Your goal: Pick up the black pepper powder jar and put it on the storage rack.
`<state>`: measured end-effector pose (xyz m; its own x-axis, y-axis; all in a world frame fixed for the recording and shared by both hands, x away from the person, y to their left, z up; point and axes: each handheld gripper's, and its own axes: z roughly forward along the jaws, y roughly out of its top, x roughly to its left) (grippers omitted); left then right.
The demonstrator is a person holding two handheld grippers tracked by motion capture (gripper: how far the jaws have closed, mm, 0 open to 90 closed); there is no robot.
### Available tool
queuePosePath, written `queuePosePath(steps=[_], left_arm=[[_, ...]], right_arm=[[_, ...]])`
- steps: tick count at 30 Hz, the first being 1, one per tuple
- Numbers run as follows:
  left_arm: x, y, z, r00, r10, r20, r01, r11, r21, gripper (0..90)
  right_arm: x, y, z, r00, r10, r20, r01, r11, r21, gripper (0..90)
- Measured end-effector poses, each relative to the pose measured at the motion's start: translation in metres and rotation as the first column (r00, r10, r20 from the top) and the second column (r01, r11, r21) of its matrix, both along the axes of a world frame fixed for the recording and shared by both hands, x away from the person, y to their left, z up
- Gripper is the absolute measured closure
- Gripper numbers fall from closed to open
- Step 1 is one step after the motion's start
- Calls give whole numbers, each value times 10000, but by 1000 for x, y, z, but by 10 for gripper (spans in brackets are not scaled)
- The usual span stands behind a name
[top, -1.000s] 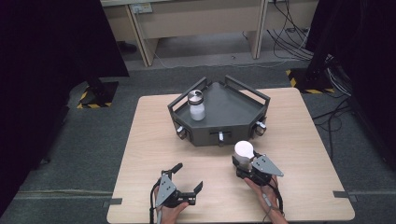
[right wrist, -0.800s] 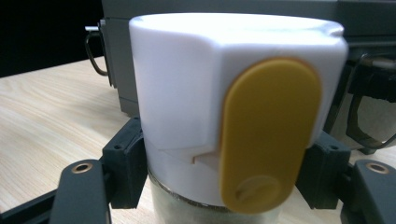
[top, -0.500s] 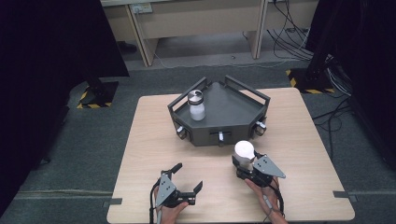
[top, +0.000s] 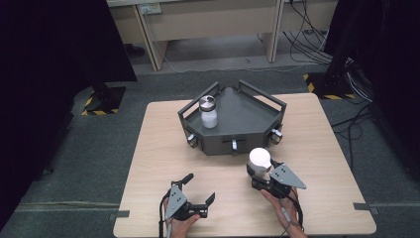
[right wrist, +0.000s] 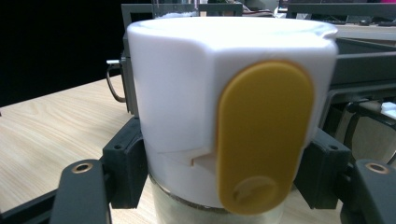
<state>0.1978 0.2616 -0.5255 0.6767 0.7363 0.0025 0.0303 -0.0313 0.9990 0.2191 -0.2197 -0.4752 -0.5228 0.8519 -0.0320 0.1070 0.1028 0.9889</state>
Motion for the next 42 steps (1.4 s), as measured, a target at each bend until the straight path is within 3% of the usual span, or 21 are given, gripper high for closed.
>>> queuePosePath(steps=[24,42], left_arm=[[0,1,-1,10000,20,-93,-21,9999,-120,0],[1,1,-2,9999,11,-132,-12,10000,-82,0]], right_arm=[[4,1,30,9998,169,43,-170,9997,150,303],[22,7,73,9990,429,93,-432,9983,384,303]])
